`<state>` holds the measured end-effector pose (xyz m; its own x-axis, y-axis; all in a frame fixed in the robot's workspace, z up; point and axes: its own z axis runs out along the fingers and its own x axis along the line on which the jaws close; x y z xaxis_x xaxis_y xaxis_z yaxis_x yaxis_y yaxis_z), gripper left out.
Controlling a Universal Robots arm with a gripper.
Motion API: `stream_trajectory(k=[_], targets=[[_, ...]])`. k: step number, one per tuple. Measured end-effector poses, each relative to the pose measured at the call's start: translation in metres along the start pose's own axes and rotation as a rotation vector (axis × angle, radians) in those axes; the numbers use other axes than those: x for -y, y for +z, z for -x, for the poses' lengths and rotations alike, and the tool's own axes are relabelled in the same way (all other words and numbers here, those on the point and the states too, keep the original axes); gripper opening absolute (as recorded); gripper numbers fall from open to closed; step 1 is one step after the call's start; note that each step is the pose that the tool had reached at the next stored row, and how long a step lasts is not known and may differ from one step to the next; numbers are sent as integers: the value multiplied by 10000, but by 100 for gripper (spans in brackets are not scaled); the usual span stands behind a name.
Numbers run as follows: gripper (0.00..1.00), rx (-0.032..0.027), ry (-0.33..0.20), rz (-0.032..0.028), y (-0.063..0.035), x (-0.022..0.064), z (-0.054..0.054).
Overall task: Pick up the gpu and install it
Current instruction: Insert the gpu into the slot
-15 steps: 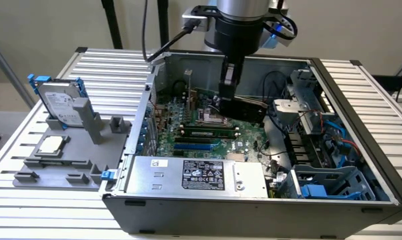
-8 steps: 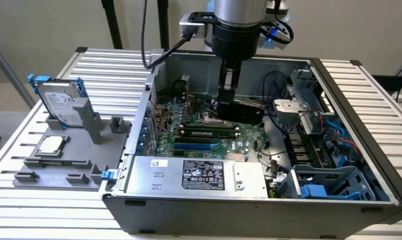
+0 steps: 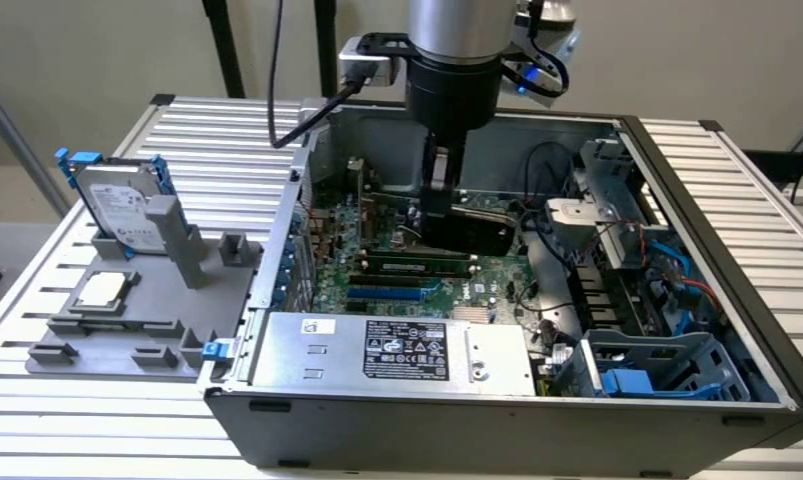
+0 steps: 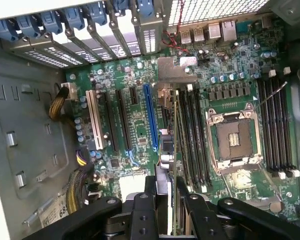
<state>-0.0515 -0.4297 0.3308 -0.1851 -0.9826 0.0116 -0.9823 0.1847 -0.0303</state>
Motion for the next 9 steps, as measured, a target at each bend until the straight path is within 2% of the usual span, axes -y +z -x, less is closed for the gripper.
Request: stream_trajectory(k=[5, 9], targets=[[27, 68, -155, 10, 68, -41, -60], [27, 103, -238, 16, 137, -131, -99]])
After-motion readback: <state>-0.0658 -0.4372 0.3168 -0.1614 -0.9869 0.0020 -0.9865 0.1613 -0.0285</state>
